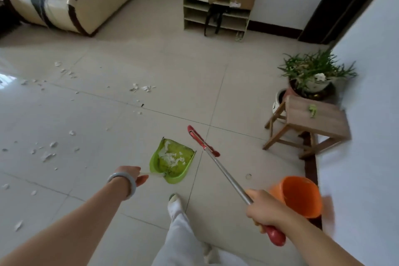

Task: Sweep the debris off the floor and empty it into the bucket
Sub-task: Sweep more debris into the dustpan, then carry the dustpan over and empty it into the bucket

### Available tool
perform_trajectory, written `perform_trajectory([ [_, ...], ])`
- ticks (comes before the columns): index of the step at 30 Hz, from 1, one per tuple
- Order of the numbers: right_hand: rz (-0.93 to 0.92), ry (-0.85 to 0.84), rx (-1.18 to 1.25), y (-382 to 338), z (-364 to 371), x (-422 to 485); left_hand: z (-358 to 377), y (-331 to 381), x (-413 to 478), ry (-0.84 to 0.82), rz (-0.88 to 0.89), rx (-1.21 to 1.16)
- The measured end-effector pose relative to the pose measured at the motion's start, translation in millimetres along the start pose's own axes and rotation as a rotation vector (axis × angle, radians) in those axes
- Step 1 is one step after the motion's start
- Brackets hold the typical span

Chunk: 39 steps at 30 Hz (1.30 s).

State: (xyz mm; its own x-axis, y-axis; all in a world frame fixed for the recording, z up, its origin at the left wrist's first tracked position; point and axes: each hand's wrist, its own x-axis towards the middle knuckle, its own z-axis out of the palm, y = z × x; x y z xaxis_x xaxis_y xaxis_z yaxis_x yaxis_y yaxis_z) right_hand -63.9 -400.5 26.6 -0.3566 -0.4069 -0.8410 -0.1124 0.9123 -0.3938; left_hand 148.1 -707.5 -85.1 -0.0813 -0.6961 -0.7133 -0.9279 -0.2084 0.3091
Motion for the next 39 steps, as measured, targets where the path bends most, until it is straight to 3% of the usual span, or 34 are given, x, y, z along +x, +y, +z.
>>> perform_trajectory([
  [4, 0.028, 0.069, 0.127, 36, -13, -46, 21, 41, -53, 0.029, 0.251, 0.082],
  [6, 0.051, 0.115, 0.194, 51, -17, -67, 30, 66, -75, -0.031, 0.207, -0.149],
  [8, 0.071, 0.152, 0.262, 65, -18, -84, 40, 88, -80, -0.174, 0.025, -0.484],
  [13, 0.118, 0.267, 0.421, 90, -13, -120, 59, 130, -101, -0.361, 0.101, -0.424],
  [26, 0.318, 0.589, 0.859, 93, 56, -195, 60, 202, -146, -0.582, 0.272, -0.203],
  [32, 0.395, 0.702, 0.915, 72, 102, -214, 61, 217, -145, -0.648, 0.334, -0.115],
  [39, 0.42, 0.69, 0.919, 59, 124, -214, 41, 192, -117, -0.666, 0.393, -0.044],
])
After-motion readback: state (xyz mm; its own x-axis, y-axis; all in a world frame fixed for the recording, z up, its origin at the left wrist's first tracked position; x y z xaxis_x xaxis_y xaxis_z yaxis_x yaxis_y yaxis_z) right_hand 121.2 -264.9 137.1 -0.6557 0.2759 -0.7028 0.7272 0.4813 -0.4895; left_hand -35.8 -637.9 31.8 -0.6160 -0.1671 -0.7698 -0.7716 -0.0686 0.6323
